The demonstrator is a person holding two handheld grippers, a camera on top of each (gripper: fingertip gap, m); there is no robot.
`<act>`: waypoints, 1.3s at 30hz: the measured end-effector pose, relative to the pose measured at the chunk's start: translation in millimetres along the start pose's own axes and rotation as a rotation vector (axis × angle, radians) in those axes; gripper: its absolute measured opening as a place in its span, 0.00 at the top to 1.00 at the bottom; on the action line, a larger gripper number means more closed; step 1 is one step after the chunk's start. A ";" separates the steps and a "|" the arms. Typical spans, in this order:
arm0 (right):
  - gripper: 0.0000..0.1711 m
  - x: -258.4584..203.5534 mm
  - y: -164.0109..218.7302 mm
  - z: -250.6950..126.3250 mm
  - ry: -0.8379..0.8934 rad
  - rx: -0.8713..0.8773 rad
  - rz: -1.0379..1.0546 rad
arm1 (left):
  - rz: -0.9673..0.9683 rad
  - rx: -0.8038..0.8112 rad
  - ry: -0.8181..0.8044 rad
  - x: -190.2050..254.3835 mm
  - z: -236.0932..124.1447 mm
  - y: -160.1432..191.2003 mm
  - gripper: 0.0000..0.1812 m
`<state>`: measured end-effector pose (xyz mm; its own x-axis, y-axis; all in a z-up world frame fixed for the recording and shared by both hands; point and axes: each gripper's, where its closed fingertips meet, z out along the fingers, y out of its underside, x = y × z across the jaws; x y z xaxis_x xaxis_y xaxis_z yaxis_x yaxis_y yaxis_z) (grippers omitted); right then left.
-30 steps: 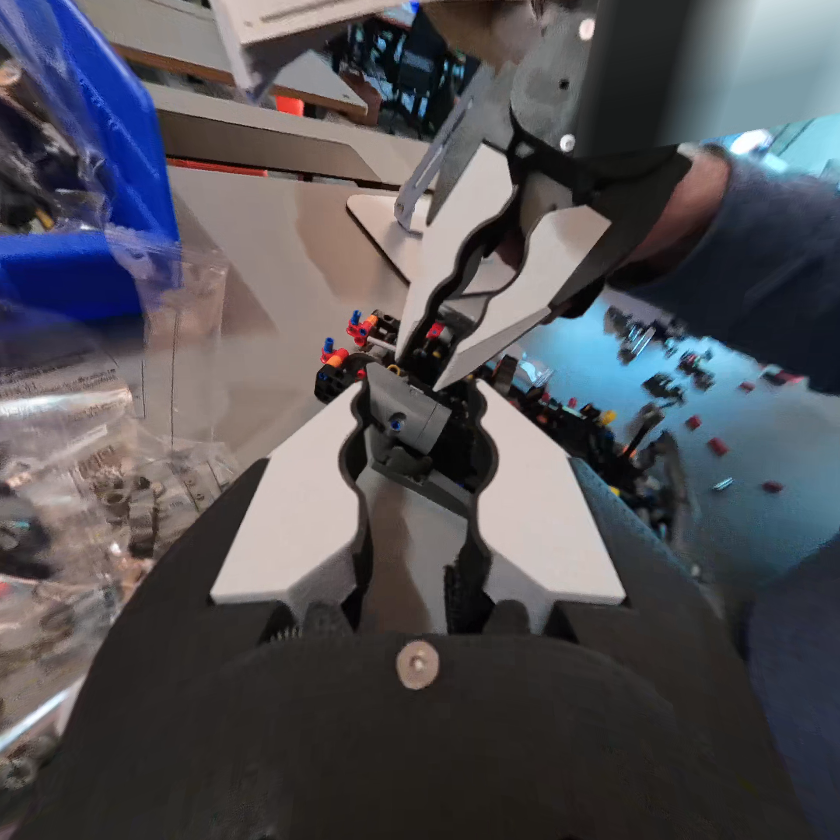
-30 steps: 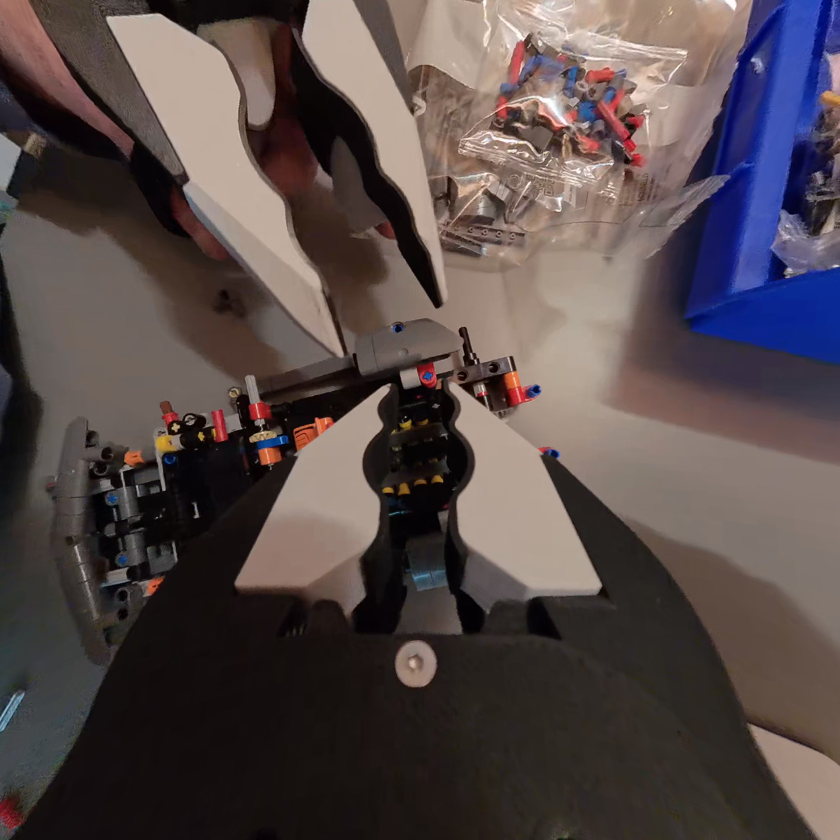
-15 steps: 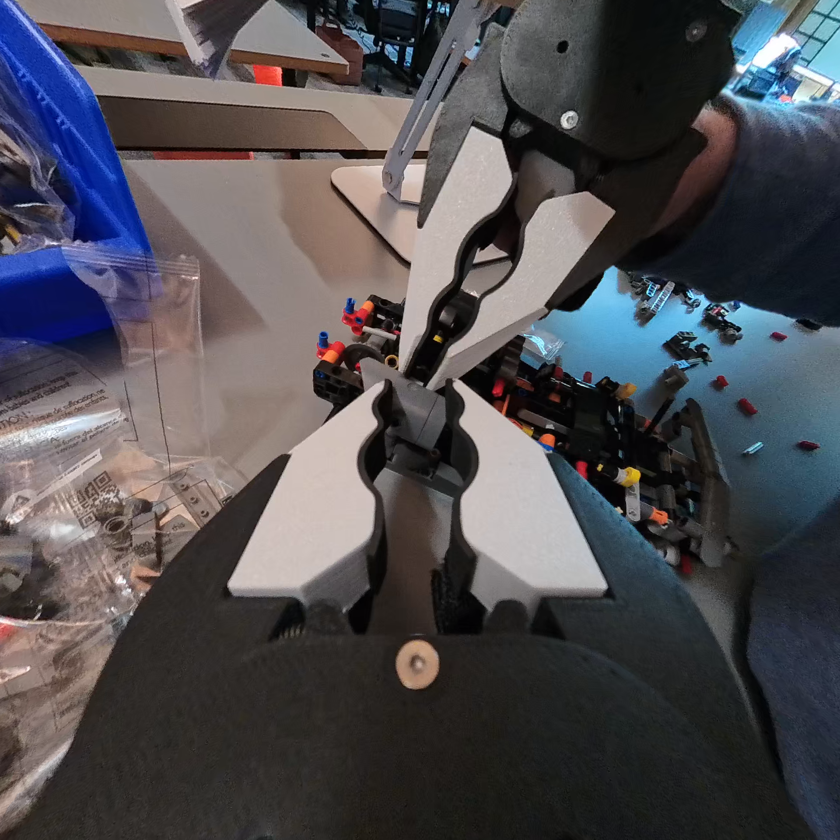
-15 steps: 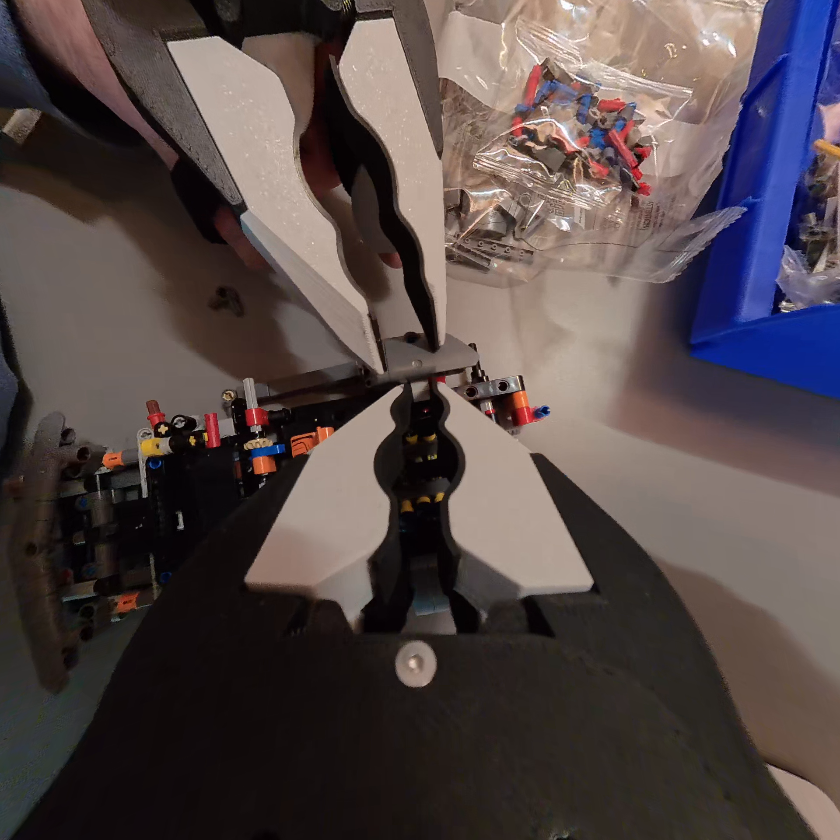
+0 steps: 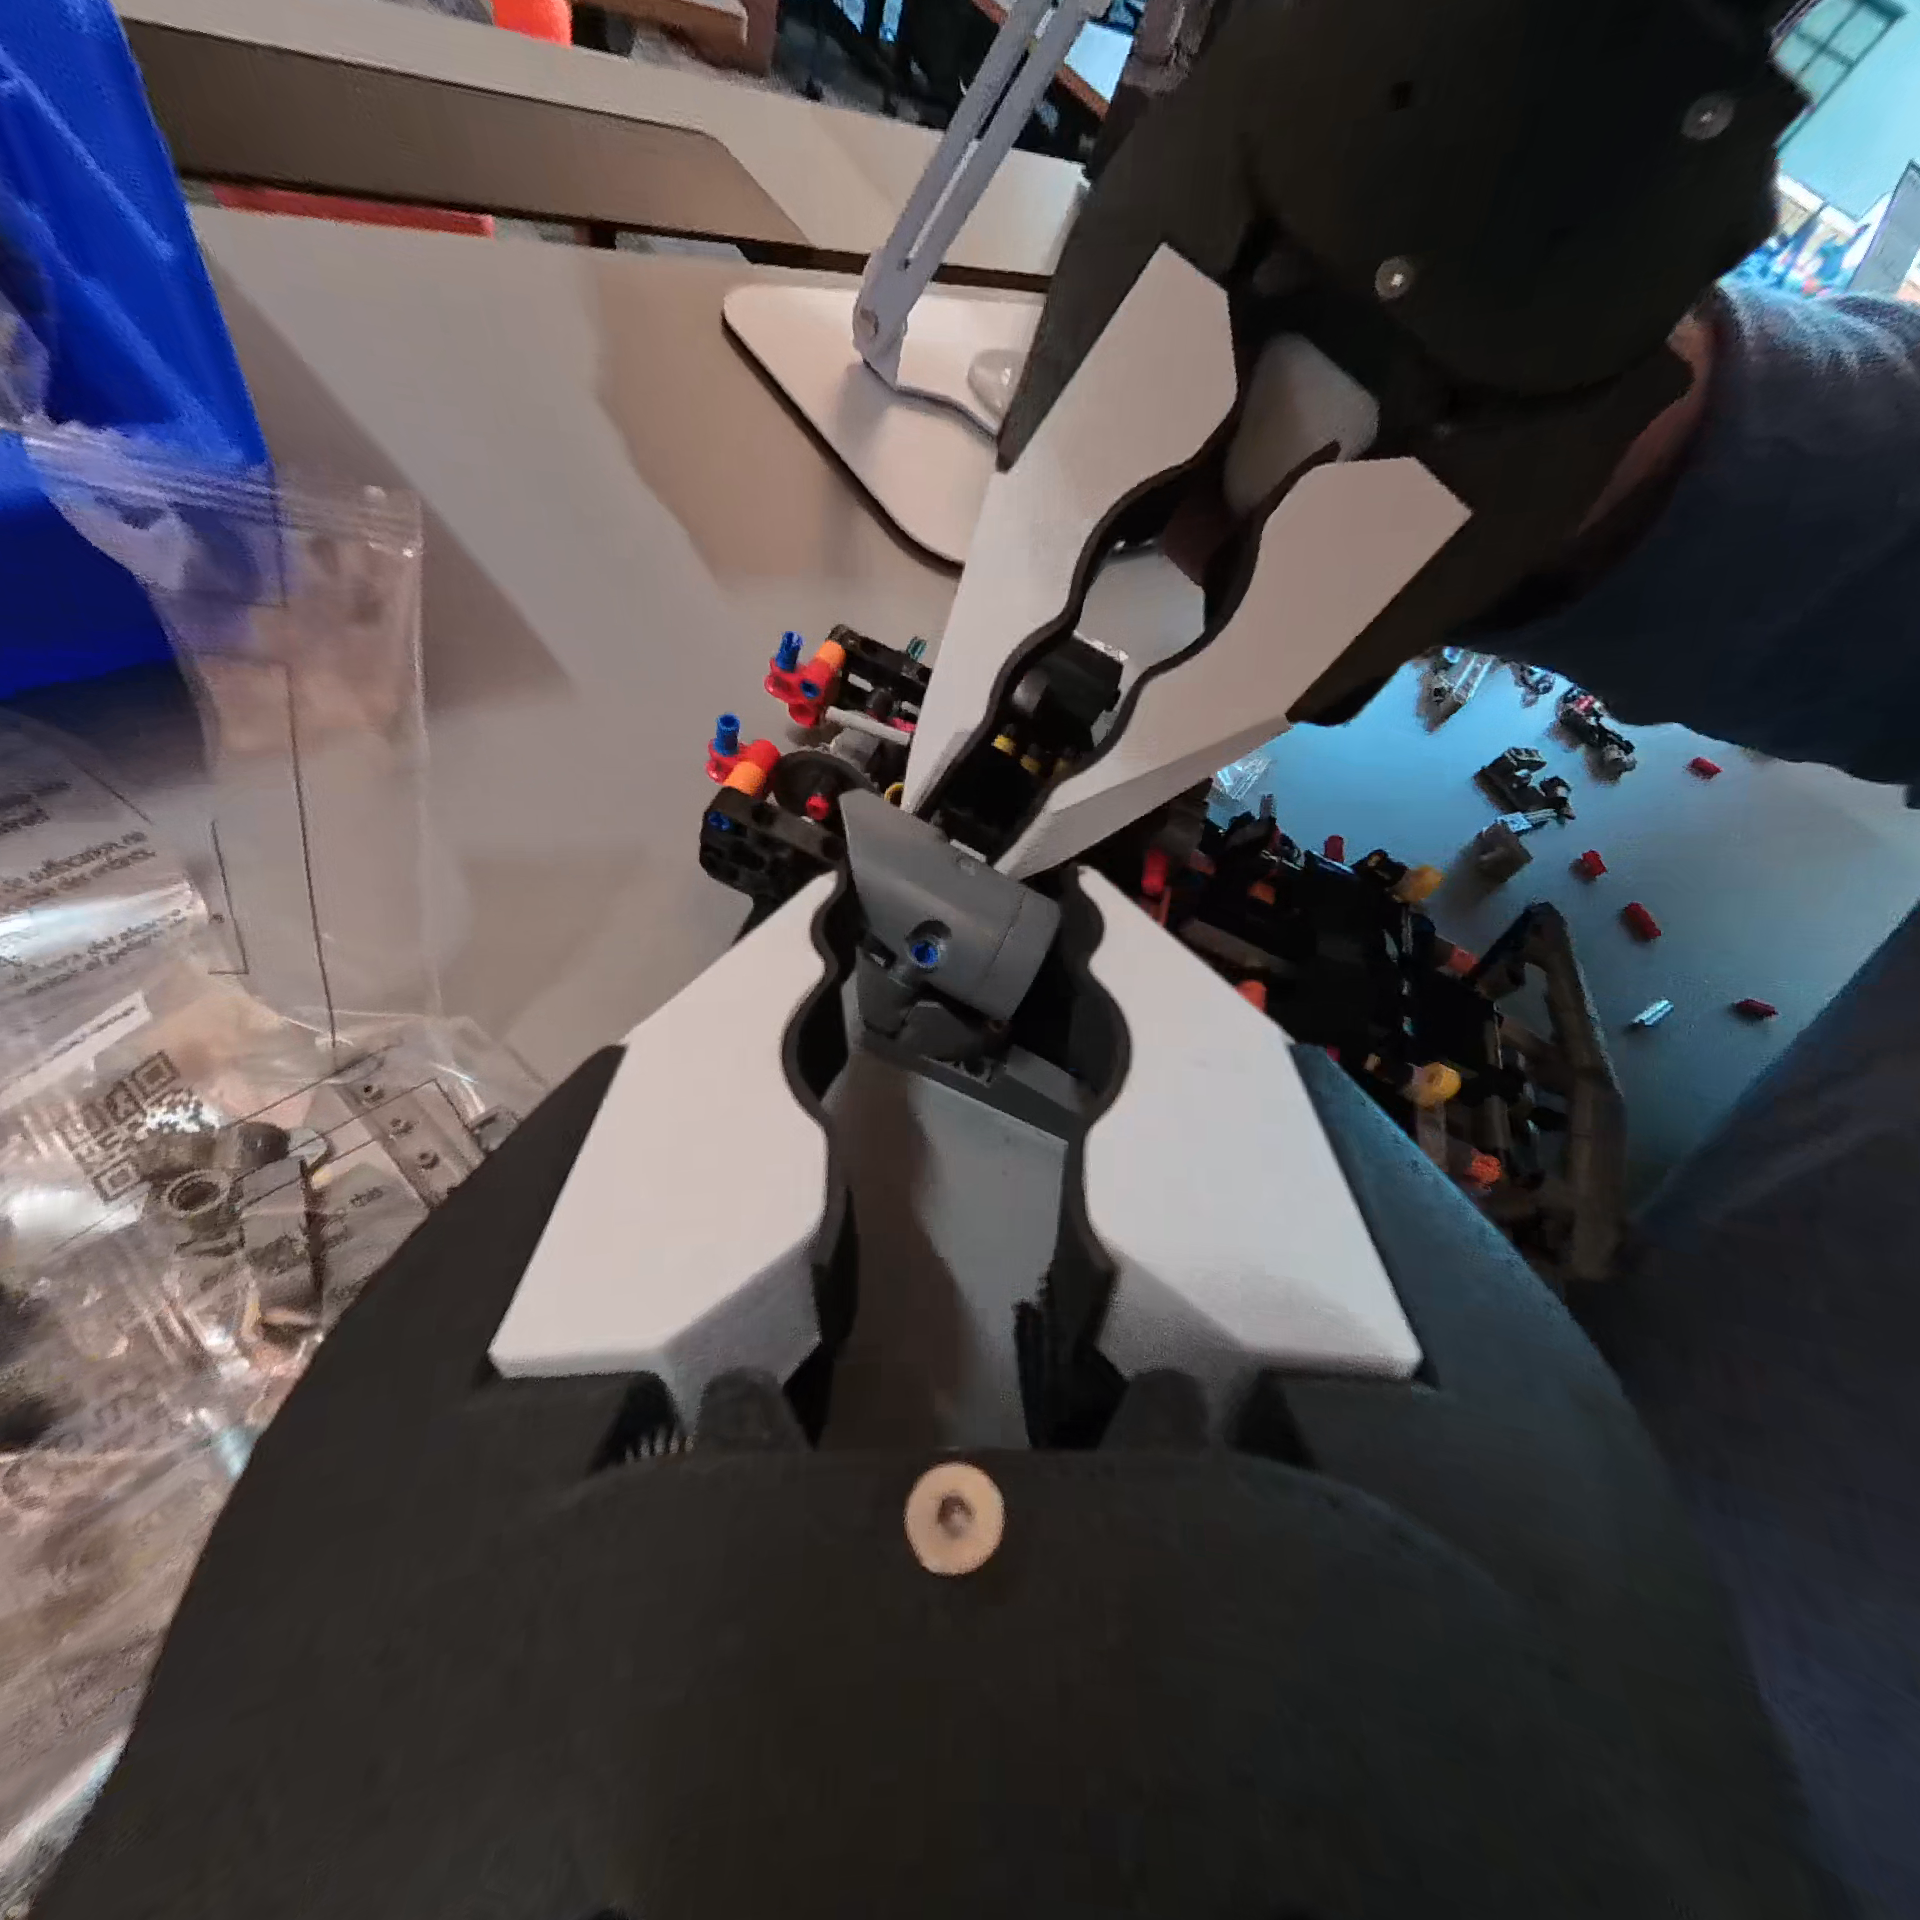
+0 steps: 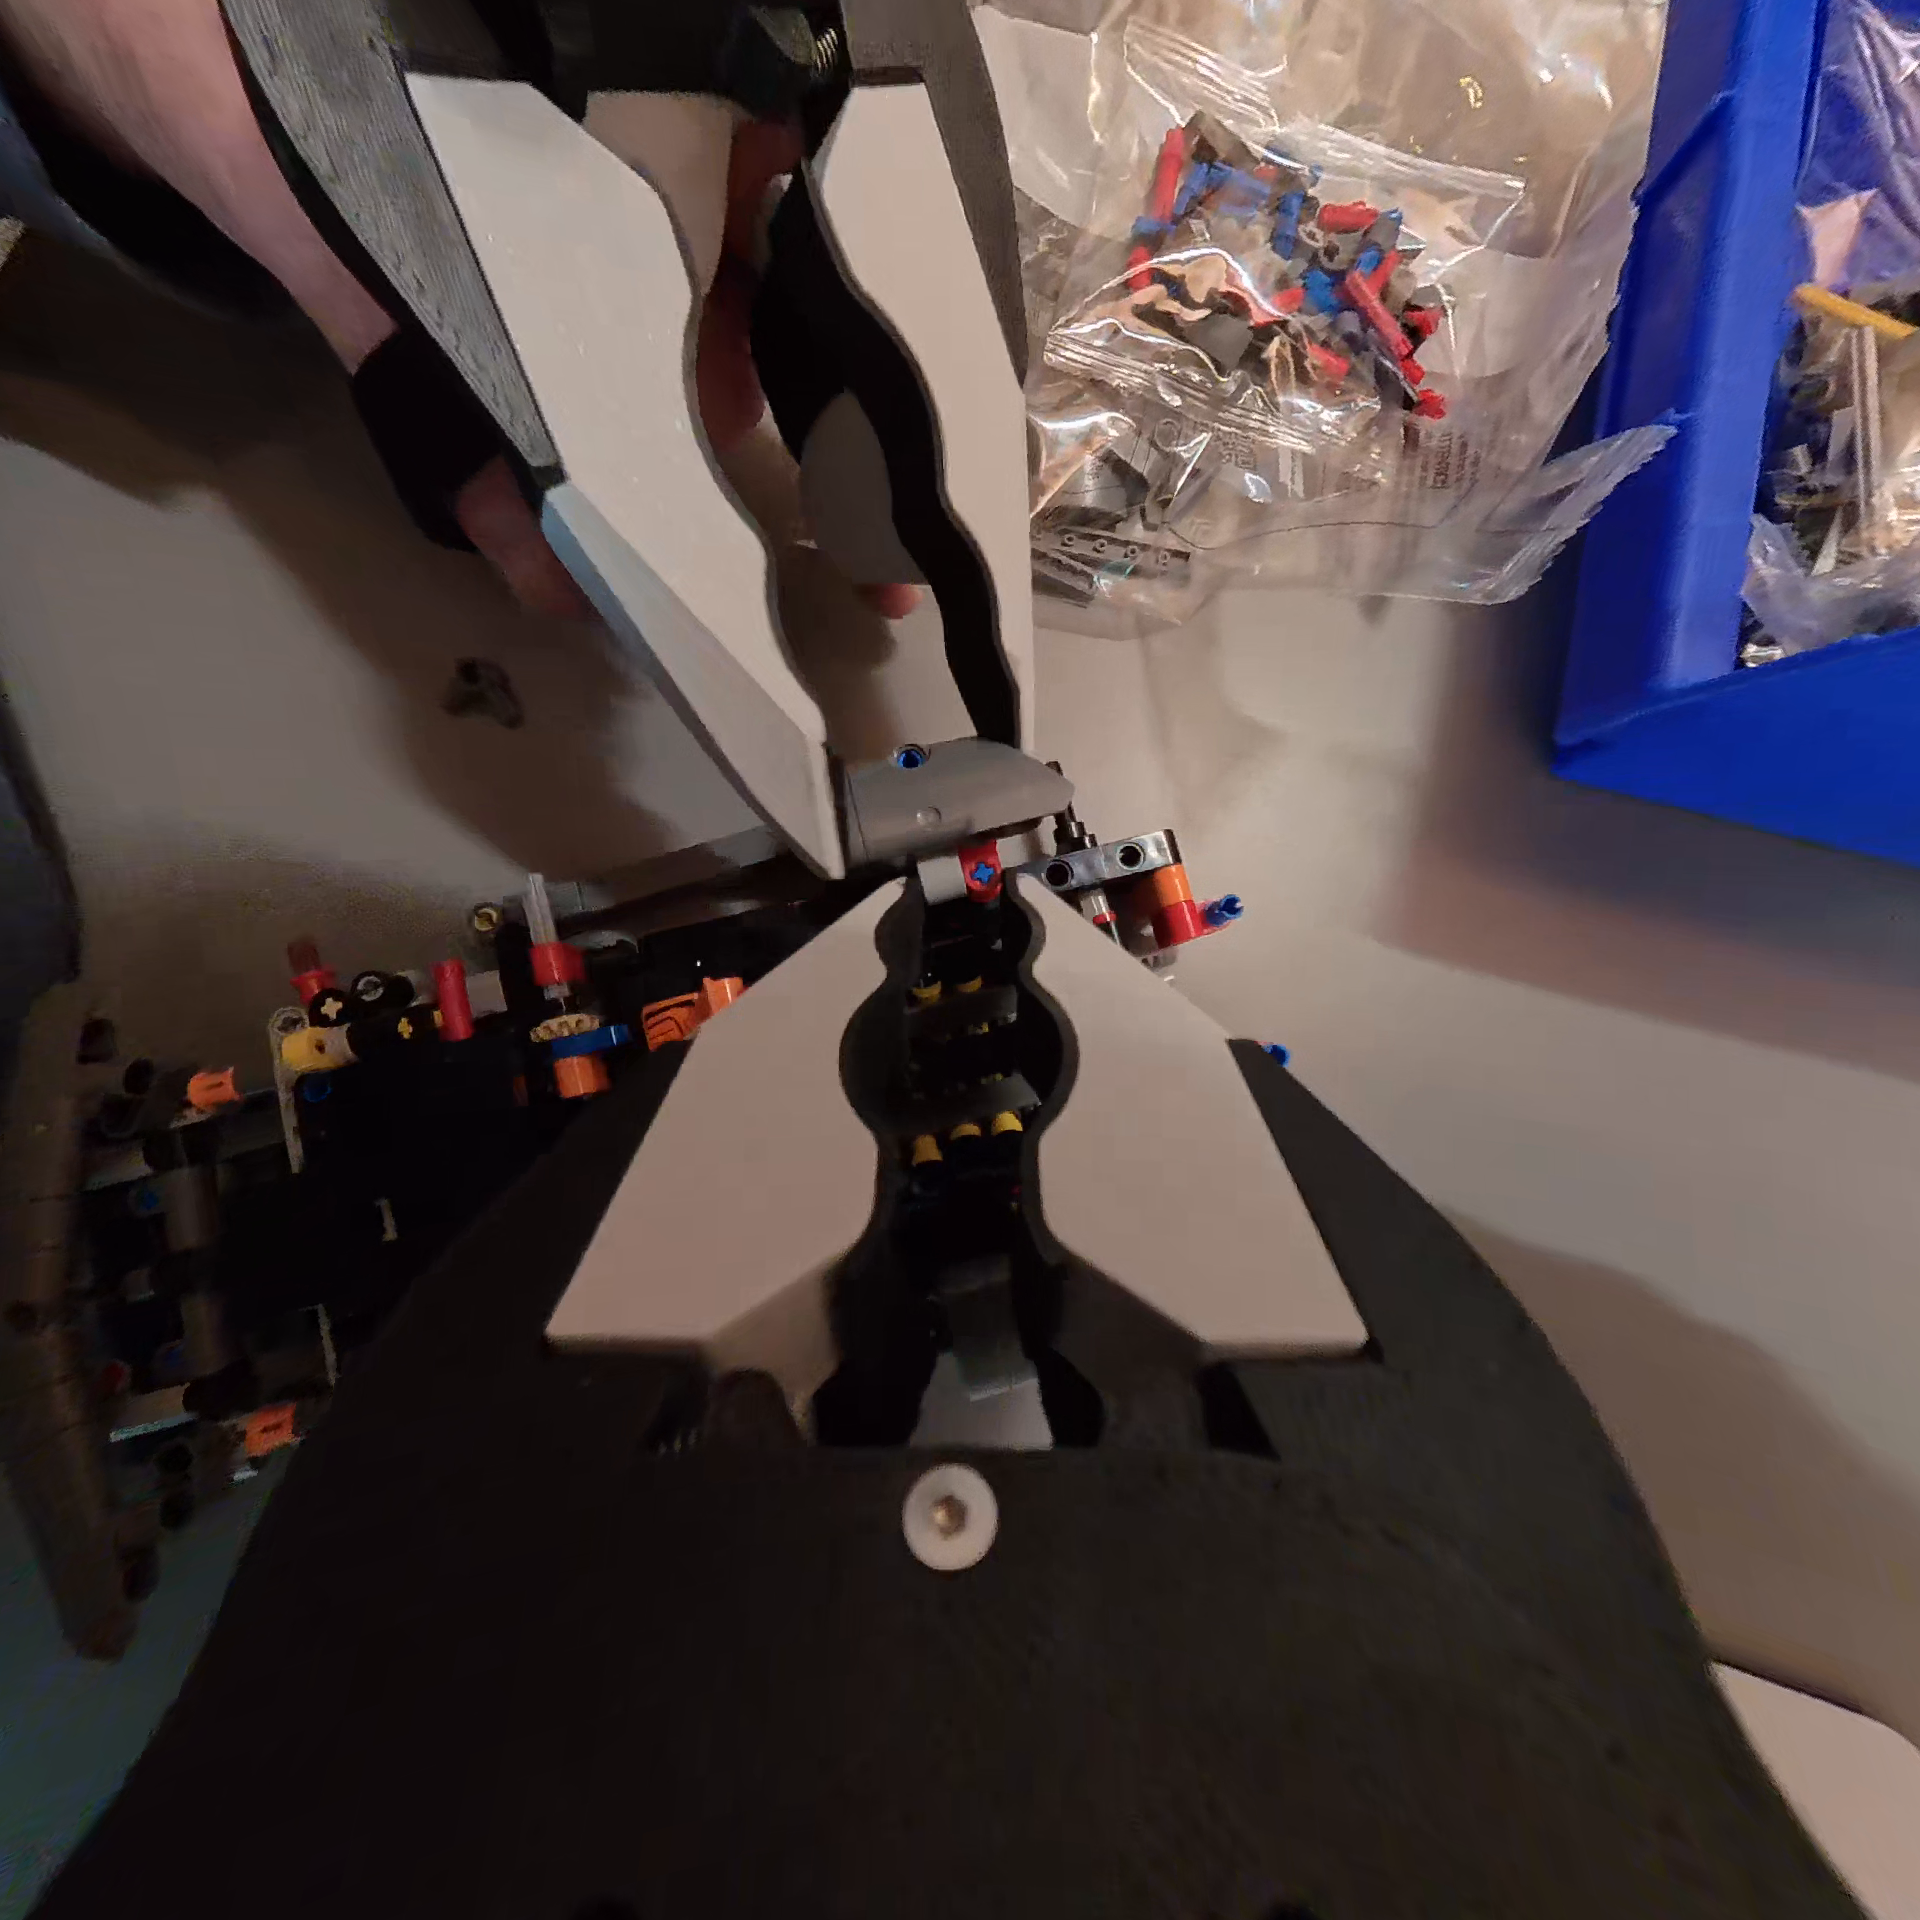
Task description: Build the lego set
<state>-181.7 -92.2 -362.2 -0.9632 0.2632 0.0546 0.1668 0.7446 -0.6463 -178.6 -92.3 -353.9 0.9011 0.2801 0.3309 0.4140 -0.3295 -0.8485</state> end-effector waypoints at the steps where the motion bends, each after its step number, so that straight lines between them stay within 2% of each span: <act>1: 0.93 -1.2 -0.2 -0.2 -0.005 0.001 0.002 | 0.001 -0.003 -0.006 -0.6 0.3 0.4 0.81; 18: 0.94 -12.3 2.2 -0.9 0.016 0.012 -0.045 | 0.016 -0.016 -0.010 7.3 -1.1 5.7 0.84; 39: 0.93 -11.4 4.2 3.1 -0.107 -0.069 -0.027 | -0.077 0.008 -0.051 2.2 0.1 5.6 0.86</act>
<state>-170.7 -94.0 -367.9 -0.9839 0.1781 -0.0131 0.1512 0.7922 -0.5912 -174.4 -93.5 -357.9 0.8586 0.3505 0.3741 0.4810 -0.2980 -0.8245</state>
